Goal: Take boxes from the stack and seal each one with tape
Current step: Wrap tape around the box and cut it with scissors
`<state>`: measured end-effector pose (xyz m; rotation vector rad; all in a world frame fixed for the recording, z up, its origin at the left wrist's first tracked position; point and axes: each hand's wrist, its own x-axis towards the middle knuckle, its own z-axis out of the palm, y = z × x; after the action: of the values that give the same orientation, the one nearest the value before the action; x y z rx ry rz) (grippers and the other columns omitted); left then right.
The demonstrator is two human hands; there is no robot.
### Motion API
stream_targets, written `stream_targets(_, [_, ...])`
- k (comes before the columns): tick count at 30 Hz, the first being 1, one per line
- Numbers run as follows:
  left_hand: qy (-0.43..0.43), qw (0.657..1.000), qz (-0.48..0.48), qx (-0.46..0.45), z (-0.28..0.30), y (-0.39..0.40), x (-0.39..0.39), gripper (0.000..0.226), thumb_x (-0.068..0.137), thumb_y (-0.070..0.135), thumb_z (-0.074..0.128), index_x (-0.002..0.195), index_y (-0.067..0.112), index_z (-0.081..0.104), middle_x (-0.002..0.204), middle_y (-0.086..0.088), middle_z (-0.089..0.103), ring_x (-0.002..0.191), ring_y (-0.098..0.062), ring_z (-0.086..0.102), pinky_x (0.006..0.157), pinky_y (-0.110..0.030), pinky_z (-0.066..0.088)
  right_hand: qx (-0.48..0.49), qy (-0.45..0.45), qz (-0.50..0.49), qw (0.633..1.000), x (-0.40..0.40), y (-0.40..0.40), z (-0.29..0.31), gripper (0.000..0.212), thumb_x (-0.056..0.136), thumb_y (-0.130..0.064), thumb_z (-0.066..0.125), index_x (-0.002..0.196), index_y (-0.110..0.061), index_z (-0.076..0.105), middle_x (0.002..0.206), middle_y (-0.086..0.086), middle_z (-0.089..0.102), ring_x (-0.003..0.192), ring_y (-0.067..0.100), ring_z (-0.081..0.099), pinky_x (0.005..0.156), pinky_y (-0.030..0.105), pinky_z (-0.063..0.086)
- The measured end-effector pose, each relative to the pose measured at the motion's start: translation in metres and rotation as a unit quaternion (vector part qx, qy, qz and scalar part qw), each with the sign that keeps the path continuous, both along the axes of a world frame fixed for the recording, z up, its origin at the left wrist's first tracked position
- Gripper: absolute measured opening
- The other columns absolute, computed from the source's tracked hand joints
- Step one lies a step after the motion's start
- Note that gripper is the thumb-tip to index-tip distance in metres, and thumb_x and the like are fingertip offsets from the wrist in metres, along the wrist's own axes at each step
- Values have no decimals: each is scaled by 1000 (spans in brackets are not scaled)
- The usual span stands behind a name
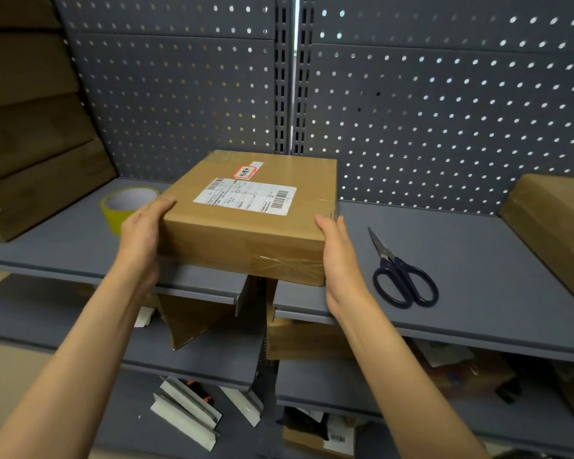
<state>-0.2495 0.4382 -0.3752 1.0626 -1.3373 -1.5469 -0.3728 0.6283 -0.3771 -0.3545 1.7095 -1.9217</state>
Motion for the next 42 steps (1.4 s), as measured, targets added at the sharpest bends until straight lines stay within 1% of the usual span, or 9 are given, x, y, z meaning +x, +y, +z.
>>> stream_targets(3, [31, 999, 14, 3, -1, 0, -5, 37, 90, 39, 58, 120, 18, 62, 125, -2, 59, 115, -19, 52, 92, -32, 39, -24, 11, -12, 1000, 3, 7, 7, 63, 99, -36, 43, 153, -28, 10, 137, -17, 35, 121, 4, 39, 97, 23, 30])
stream_targets(6, [61, 997, 35, -11, 15, 4, -11, 24, 95, 38, 50, 111, 23, 60, 115, 2, 59, 103, -11, 51, 86, -27, 38, -52, 27, -28, 998, -2, 12, 21, 61, 100, -34, 43, 153, -26, 14, 141, -18, 36, 119, -2, 36, 98, 19, 28])
stream_targets(10, [77, 995, 48, -31, 39, 8, -14, 20, 92, 44, 49, 86, 28, 60, 103, 4, 55, 100, -13, 48, 86, -33, 37, -87, 26, -37, 995, -6, 14, 34, 62, 98, -35, 47, 152, -27, 18, 145, -17, 38, 131, 6, 40, 114, 35, 30])
stream_targets(17, [144, 987, 35, -62, 59, 37, -15, 23, 91, 37, 50, 72, 28, 58, 79, 11, 51, 87, -10, 45, 76, -33, 38, -125, 60, -67, 988, -9, 31, 37, 64, 88, -44, 56, 147, -27, 36, 144, -13, 46, 132, 8, 42, 115, 41, 29])
stream_targets(23, [192, 976, -24, -104, 79, 53, -22, 15, 69, 41, 66, 80, 38, 75, 96, 15, 69, 107, -14, 62, 99, -46, 45, -167, 80, -122, 975, -17, 56, 56, 84, 68, -50, 64, 143, -17, 44, 143, -6, 49, 132, 12, 45, 114, 43, 31])
stream_targets(27, [217, 969, -64, -101, 83, 65, -31, 31, 64, 44, 66, 92, 34, 71, 101, 12, 69, 97, -10, 62, 83, -35, 45, -170, 120, -145, 967, -22, 76, 65, 85, 66, -52, 64, 142, -17, 46, 143, -6, 49, 134, 12, 43, 115, 42, 29])
stream_targets(38, [231, 961, -96, -119, 91, 149, -68, 36, 81, 34, 61, 116, 29, 65, 107, 14, 68, 96, -2, 60, 76, -22, 44, -180, 146, -180, 956, -64, 150, 77, 71, 74, -43, 57, 139, -15, 50, 142, -1, 51, 134, 16, 43, 116, 48, 26])
stream_targets(40, [237, 961, -100, -105, 92, 172, -82, 35, 84, 32, 61, 118, 26, 64, 100, 15, 67, 86, 2, 61, 69, -18, 46, -183, 148, -189, 953, -78, 172, 82, 60, 74, -41, 58, 128, -17, 59, 138, 0, 55, 131, 17, 47, 115, 47, 28])
stream_targets(42, [236, 962, -103, -89, 91, 198, -98, 33, 83, 34, 62, 116, 31, 63, 100, 15, 67, 90, -3, 61, 74, -25, 46, -193, 145, -190, 952, -94, 197, 87, 43, 76, -38, 57, 116, -23, 63, 131, -1, 60, 126, 18, 52, 112, 45, 33])
